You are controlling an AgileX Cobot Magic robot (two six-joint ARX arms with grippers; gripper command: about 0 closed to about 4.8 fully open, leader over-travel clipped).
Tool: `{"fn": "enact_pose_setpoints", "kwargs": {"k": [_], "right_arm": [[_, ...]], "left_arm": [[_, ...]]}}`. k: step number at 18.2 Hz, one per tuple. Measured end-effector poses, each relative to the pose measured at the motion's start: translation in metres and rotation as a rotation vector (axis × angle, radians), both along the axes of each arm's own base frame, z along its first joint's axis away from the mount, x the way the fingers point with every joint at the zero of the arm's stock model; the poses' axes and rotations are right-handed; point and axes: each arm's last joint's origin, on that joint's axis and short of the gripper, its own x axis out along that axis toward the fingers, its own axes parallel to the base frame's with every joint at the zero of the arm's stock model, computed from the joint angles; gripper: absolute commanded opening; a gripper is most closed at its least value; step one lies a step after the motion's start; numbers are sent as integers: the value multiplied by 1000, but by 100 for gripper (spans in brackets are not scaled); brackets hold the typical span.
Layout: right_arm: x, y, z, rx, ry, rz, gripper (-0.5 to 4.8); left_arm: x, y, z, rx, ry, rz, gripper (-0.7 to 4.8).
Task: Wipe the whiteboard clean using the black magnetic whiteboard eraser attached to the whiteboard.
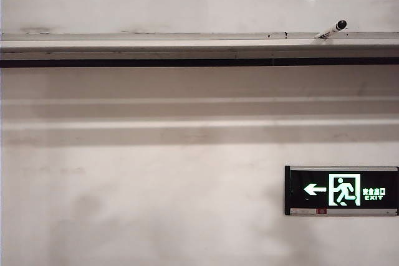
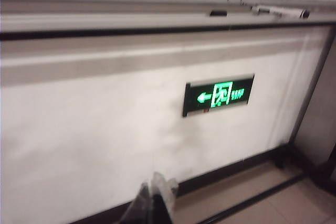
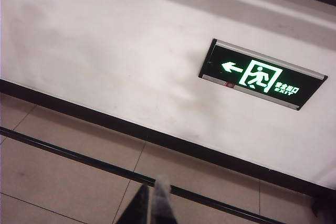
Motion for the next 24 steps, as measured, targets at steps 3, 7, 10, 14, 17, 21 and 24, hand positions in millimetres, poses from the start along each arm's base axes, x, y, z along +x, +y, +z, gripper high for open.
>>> {"fn": "enact_pose_setpoints", "kwargs": {"k": [3, 7, 10, 14, 17, 21, 24], "right_arm": [[0, 0, 0, 0, 0, 0, 19], [0, 0, 0, 0, 1, 0, 19], [0, 0, 0, 0, 0, 0, 19], [0, 0, 0, 0, 0, 0, 19], [0, 0, 0, 0, 0, 0, 19], [0, 0, 0, 0, 0, 0, 19], [0, 0, 0, 0, 0, 0, 19]], "left_arm": [[-1, 8, 1, -8, -36, 58, -6], [12, 20, -18, 6, -33, 245, -6], [21, 28, -39, 18, -4, 345, -6], [30, 36, -64, 23, 5, 435, -6], [30, 38, -66, 27, 16, 454, -6], [30, 40, -68, 97, 21, 473, -7], [30, 41, -69, 83, 43, 451, -6]]}}
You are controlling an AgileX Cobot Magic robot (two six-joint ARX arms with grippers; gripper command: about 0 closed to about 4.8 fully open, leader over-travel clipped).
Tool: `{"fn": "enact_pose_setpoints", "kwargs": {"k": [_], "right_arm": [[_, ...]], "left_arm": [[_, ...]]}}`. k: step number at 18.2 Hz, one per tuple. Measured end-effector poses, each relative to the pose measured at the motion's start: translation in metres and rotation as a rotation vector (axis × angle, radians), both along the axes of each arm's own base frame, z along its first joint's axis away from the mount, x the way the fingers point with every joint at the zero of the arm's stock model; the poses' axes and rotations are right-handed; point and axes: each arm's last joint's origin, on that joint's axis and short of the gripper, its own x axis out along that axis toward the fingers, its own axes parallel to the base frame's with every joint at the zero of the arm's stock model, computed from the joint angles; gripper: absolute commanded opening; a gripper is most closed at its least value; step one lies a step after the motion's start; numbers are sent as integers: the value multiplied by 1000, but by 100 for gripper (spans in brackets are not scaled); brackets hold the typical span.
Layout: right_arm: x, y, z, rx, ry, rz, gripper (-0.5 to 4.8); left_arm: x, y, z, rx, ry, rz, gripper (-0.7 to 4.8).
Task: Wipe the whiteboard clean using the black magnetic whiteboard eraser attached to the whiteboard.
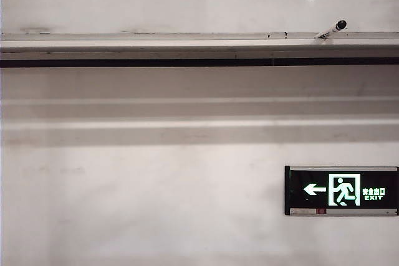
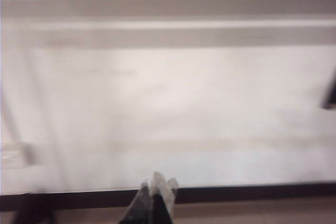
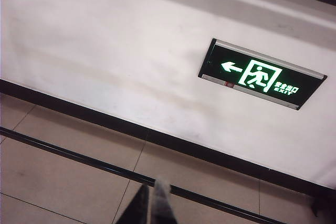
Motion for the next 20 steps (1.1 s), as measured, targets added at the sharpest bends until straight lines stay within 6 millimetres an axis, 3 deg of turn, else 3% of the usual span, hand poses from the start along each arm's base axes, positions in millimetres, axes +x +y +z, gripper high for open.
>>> {"fn": "enact_pose_setpoints", "kwargs": {"k": [15, 17, 20], "right_arm": [[0, 0, -1, 1, -3, 0, 19], [-1, -2, -15, 19, -54, -12, 19], [-2, -13, -52, 82, -290, -122, 19]], "left_arm": [[0, 2, -1, -71, 11, -38, -5], [0, 2, -1, -71, 11, -38, -5], [0, 2, -1, -71, 11, -38, -5]]}}
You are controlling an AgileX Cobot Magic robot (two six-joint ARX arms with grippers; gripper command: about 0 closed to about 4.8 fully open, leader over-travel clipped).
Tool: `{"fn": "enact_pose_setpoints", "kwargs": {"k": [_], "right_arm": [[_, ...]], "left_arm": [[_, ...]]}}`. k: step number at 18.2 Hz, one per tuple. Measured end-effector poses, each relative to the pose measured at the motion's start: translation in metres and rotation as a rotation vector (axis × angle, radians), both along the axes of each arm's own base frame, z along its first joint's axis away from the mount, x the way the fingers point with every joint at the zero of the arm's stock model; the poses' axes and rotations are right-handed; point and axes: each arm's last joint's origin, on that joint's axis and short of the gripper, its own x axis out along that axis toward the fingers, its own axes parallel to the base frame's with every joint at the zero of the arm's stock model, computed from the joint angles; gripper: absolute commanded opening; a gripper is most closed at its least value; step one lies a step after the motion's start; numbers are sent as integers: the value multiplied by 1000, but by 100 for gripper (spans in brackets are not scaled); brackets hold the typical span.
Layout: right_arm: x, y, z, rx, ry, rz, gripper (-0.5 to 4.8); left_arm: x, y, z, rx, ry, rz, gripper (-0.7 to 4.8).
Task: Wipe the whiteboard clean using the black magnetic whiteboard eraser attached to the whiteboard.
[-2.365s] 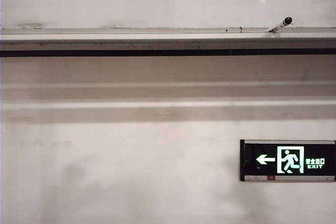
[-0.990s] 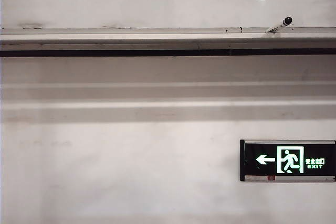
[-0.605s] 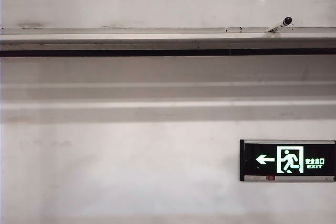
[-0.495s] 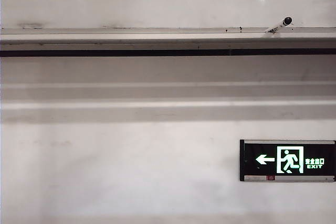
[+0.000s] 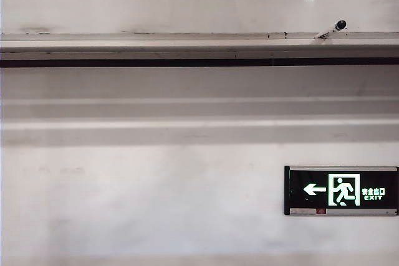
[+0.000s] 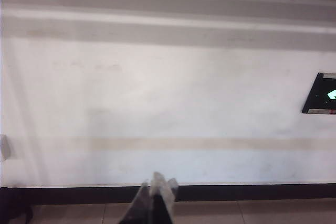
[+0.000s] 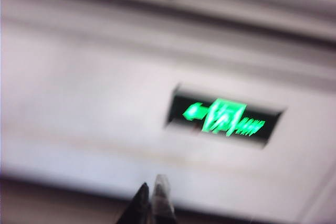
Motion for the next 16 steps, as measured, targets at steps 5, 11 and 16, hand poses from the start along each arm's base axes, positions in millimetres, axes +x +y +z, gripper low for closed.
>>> {"fn": "enact_pose_setpoints", "kwargs": {"k": [5, 11, 16], "right_arm": [[7, -6, -45, 7, -17, -82, 21], [7, -7, -42, 13, -46, -84, 21], [7, -6, -42, 12, -46, -83, 21]], "left_arm": [[0, 0, 0, 0, 0, -1, -5], [0, 0, 0, 0, 0, -3, -5], [0, 0, 0, 0, 0, -3, -5]]}}
